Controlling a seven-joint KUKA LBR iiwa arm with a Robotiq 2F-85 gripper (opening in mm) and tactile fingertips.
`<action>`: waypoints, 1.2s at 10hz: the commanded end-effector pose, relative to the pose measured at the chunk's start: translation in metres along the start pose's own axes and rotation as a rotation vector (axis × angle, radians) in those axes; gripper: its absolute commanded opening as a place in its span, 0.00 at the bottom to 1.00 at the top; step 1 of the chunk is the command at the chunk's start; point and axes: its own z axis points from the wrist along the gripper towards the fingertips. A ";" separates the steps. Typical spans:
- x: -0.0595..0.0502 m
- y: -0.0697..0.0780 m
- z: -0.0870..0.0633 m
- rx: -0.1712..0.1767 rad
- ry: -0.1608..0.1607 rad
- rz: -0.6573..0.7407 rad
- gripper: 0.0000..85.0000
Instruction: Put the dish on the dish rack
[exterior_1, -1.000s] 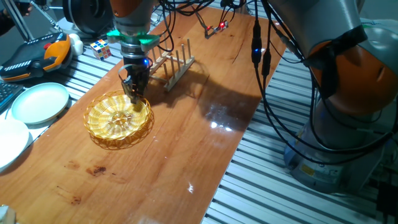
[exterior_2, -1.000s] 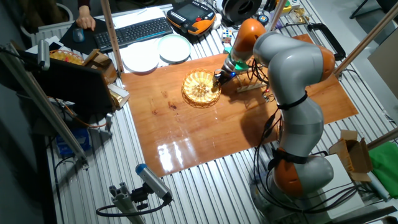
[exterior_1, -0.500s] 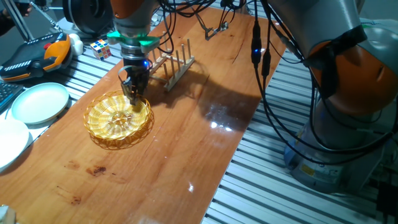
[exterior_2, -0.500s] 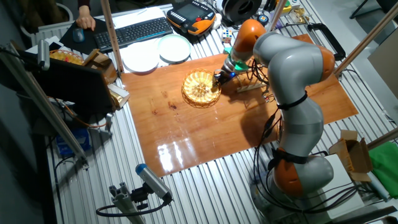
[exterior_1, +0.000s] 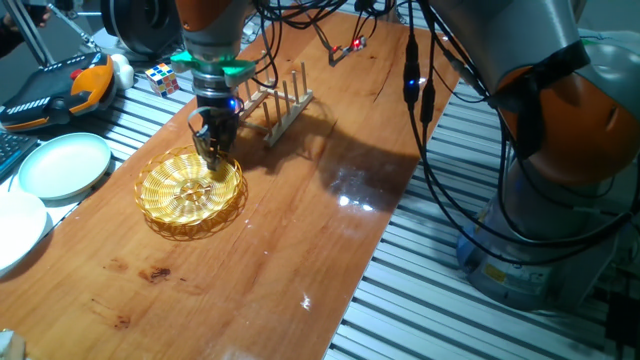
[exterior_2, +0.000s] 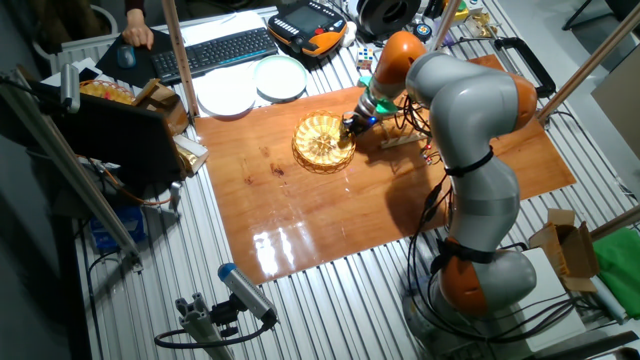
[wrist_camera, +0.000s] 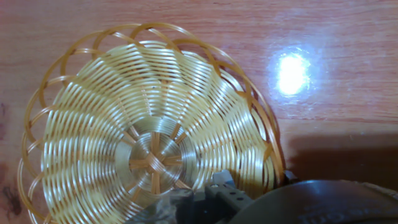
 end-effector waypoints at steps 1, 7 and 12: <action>0.000 0.000 0.000 0.000 0.000 0.000 0.44; 0.001 0.007 -0.003 -0.022 0.000 0.029 0.01; 0.007 0.026 -0.043 0.046 -0.001 0.075 0.01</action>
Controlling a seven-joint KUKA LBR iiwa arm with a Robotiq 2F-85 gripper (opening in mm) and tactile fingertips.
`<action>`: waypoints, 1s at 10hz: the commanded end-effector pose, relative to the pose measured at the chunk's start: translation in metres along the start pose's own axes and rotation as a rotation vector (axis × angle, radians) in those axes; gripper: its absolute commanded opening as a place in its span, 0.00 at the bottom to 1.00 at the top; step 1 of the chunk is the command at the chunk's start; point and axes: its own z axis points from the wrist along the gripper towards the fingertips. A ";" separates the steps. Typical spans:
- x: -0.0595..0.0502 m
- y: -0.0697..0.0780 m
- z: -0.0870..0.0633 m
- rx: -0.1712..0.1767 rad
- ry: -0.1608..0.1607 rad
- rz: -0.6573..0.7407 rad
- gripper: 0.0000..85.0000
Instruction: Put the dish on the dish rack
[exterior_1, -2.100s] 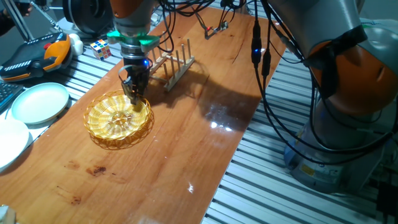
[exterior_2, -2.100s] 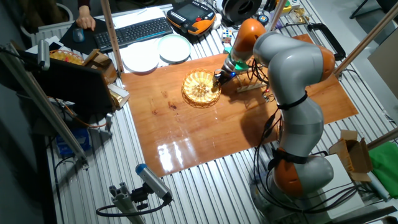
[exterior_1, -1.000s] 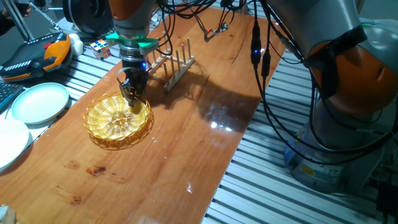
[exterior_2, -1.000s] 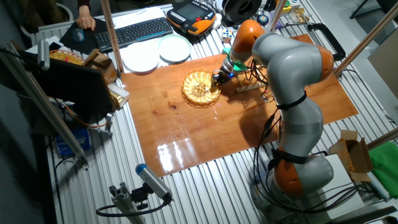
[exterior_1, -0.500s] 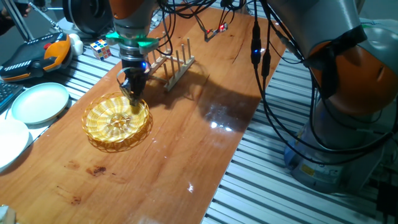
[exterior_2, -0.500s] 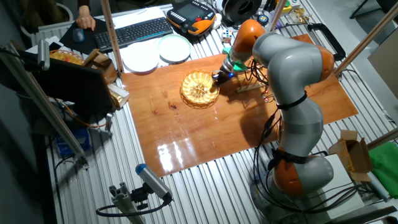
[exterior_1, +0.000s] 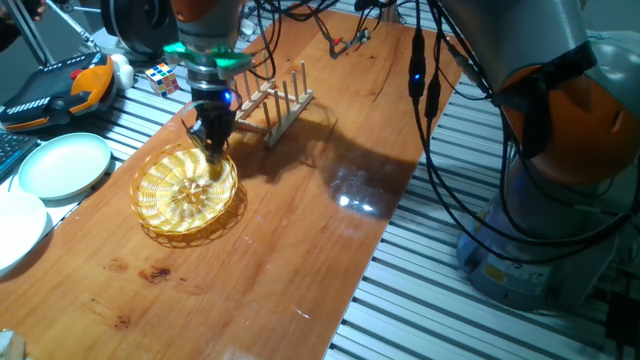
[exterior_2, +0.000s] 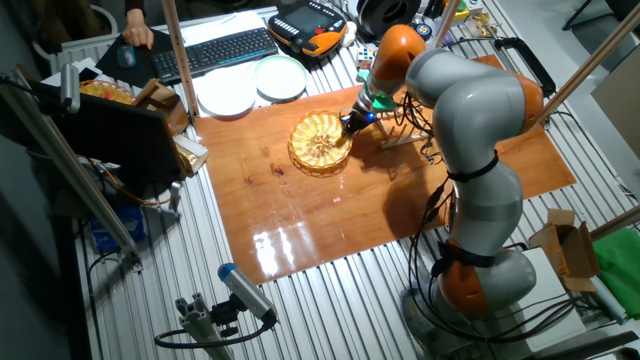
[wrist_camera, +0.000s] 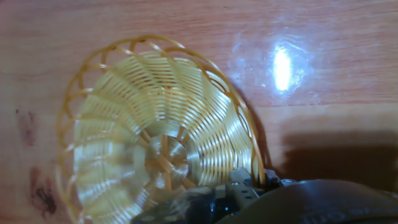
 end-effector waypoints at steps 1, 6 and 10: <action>0.002 0.001 -0.008 0.015 -0.003 0.001 0.01; 0.006 -0.010 -0.042 0.103 -0.026 0.013 0.01; 0.012 -0.017 -0.063 0.135 -0.053 0.028 0.01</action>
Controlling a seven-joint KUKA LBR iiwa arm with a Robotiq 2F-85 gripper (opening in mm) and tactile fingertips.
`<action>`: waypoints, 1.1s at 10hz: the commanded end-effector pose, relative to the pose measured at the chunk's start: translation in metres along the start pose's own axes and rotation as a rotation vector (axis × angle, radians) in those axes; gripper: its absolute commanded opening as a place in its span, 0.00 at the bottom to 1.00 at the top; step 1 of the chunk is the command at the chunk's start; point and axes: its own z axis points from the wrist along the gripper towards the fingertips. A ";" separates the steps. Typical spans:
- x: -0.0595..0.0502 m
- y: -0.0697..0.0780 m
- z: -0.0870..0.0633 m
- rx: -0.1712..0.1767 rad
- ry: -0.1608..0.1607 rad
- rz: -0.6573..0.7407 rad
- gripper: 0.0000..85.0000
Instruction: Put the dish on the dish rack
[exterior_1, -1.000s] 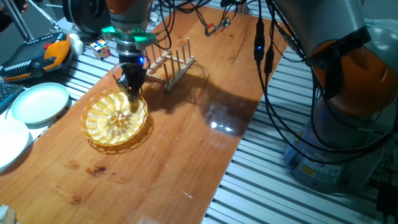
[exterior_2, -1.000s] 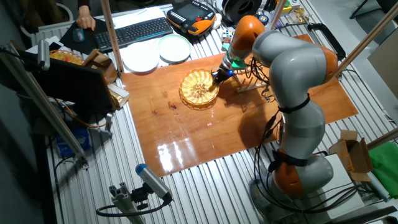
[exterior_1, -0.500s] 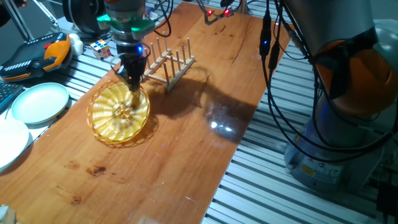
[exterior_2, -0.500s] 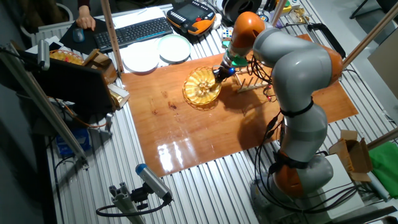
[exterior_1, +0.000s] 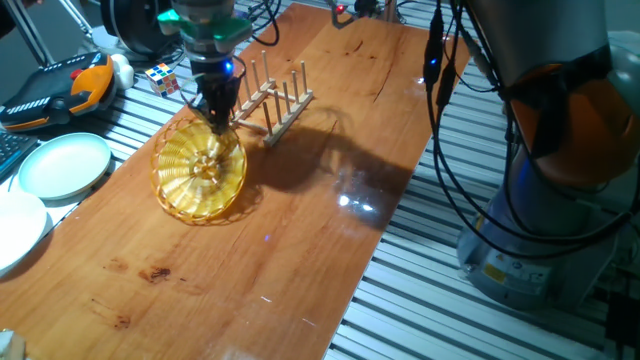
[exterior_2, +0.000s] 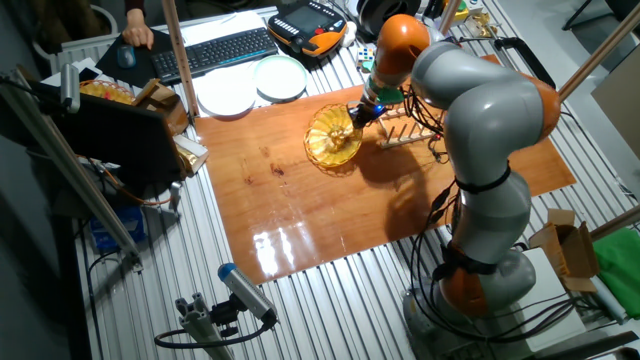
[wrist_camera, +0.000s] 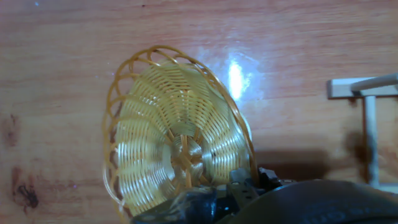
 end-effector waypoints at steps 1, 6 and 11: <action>0.002 -0.001 -0.004 0.000 -0.008 0.006 0.01; 0.008 -0.009 -0.020 0.084 -0.011 0.041 0.01; 0.007 -0.023 -0.028 0.161 -0.009 0.078 0.01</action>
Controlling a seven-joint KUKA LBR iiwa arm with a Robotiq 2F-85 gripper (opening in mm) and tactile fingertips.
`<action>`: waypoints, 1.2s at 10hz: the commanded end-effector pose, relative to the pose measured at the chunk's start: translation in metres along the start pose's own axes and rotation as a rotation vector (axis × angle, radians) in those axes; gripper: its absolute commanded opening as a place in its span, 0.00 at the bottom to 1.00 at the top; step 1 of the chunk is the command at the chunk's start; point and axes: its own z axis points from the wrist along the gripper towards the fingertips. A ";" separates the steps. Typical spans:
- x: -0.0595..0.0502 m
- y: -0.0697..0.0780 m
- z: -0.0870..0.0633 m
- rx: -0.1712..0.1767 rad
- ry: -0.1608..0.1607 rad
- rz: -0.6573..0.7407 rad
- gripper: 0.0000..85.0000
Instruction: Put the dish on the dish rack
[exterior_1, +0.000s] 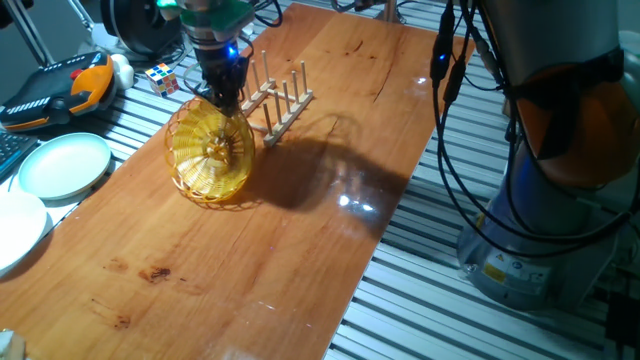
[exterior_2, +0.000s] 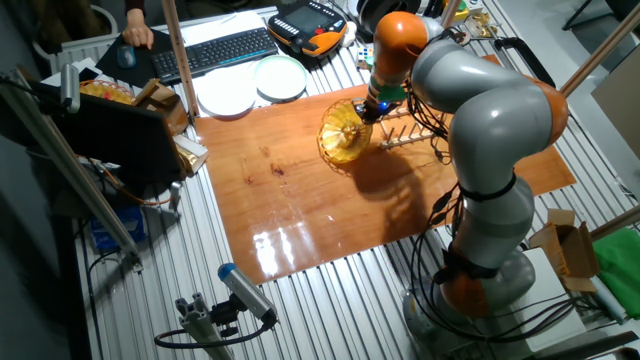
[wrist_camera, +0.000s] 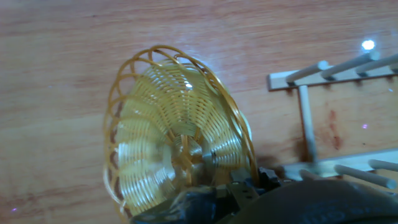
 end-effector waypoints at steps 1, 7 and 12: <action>0.000 0.000 0.000 0.006 -0.002 0.002 0.01; -0.002 0.000 0.001 0.001 0.003 0.025 0.01; -0.002 0.000 0.001 0.079 -0.003 0.004 0.01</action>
